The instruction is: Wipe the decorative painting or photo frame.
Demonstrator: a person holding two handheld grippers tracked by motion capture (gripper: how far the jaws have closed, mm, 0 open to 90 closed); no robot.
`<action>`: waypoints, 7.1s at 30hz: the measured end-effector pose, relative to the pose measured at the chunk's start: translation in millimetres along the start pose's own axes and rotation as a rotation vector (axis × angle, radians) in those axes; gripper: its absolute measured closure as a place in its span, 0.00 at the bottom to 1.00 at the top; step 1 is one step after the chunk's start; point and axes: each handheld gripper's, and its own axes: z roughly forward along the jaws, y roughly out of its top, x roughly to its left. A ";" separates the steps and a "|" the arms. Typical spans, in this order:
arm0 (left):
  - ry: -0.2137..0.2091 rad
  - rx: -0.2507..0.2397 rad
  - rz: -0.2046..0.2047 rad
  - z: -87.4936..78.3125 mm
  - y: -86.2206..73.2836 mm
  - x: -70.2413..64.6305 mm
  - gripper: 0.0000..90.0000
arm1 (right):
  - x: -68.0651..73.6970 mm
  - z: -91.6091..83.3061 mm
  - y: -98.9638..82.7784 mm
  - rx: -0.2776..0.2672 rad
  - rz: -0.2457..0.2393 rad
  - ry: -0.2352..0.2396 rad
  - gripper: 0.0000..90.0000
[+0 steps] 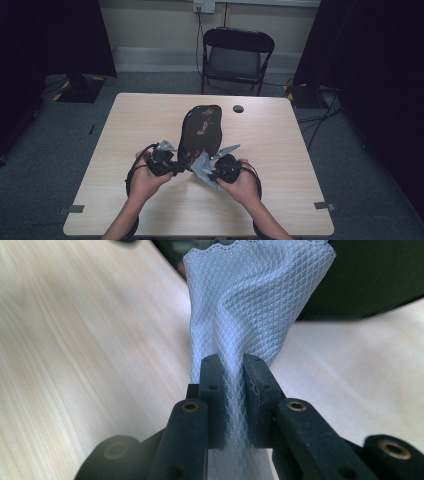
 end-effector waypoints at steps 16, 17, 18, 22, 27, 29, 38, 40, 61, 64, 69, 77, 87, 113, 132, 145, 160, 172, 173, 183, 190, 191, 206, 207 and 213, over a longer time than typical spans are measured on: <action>0.001 0.001 0.000 0.0 0.0 -0.1 0.87 | -10.6 -19.5 -17.1 0.007 0.028 -0.008 0.90; 0.002 -0.002 -0.001 0.2 -0.1 -0.3 0.87 | -11.3 -24.4 -14.1 0.000 0.021 -0.015 0.90; 0.001 -0.002 0.002 0.2 0.0 -0.1 0.87 | -11.9 -31.2 -9.8 -0.013 0.020 -0.025 0.90; 0.002 -0.001 -0.001 0.3 0.0 -0.5 0.87 | -13.8 -61.3 12.2 -0.080 -0.001 -0.056 0.90; 0.001 -0.001 0.004 0.3 0.1 -0.2 0.87 | -11.5 -103.4 46.6 -0.176 -0.037 -0.087 0.90; 0.001 0.001 0.003 0.2 0.2 -0.2 0.87 | -8.9 -117.5 59.0 -0.212 -0.046 -0.101 0.90; -0.002 -0.005 -0.001 0.4 -0.2 -0.4 0.87 | 4.7 -132.9 96.2 -0.258 -0.086 -0.108 0.90; -0.003 -0.002 0.005 0.2 -0.1 0.2 0.87 | 6.3 -124.6 97.0 -0.245 -0.085 -0.100 0.90; -0.003 -0.003 0.003 0.2 0.0 0.6 0.87 | 16.0 -78.4 67.4 -0.186 -0.085 -0.043 0.90; -0.002 0.000 0.005 0.0 0.0 0.9 0.87 | 15.1 -74.9 64.0 -0.183 -0.075 -0.038 0.90; -0.004 -0.001 0.002 0.0 0.1 1.3 0.87 | 12.9 -61.8 52.6 -0.159 -0.062 -0.029 0.90; -0.003 -0.002 -0.002 0.0 0.0 1.5 0.87 | 10.9 -42.5 36.6 -0.116 -0.048 -0.020 0.90; -0.003 -0.003 -0.003 -0.1 -0.2 1.6 0.87 | 7.9 -15.1 15.2 -0.036 -0.030 -0.010 0.90; 0.014 -0.029 -0.019 3.5 1.4 0.3 0.87 | -2.6 -0.1 -20.0 0.048 0.000 -0.026 0.90; 0.018 -0.039 -0.023 7.3 3.1 1.3 0.87 | 15.9 -74.0 43.4 -0.217 -0.063 -0.043 0.90; 0.011 -0.040 -0.030 3.3 1.4 4.2 0.86 | 16.4 -31.5 38.2 -0.107 -0.070 -0.052 0.90; 0.010 -0.047 -0.022 -2.2 0.0 2.4 0.84 | 5.6 14.0 3.6 0.047 -0.035 -0.044 0.90; 0.019 -0.067 -0.040 -1.4 2.6 3.3 0.87 | -1.9 3.5 -11.3 0.049 -0.013 -0.049 0.90; 0.019 -0.075 -0.045 -0.4 2.5 3.5 0.87 | -2.3 0.1 -10.7 0.042 -0.016 -0.049 0.90; 0.023 -0.079 -0.052 4.5 5.0 6.2 0.87 | -1.8 -26.3 0.5 -0.035 -0.011 -0.063 0.90; 0.023 -0.067 -0.042 4.1 6.0 5.0 0.87 | 3.4 -54.0 19.4 -0.147 -0.012 -0.058 0.90; 0.026 -0.069 -0.043 4.4 5.9 4.3 0.87 | 4.4 -58.7 23.5 -0.163 -0.013 -0.052 0.90; 0.038 -0.061 -0.053 -5.5 -3.8 5.9 0.76 | 17.5 -52.1 45.0 -0.182 -0.054 -0.030 0.90; 0.037 -0.063 -0.055 -6.2 -4.6 6.5 0.76 | 17.1 -48.5 43.3 -0.175 -0.052 -0.025 0.90; 0.046 -0.060 -0.065 -11.2 -10.0 8.7 0.75 | 15.0 -30.4 30.8 -0.130 -0.051 -0.013 0.90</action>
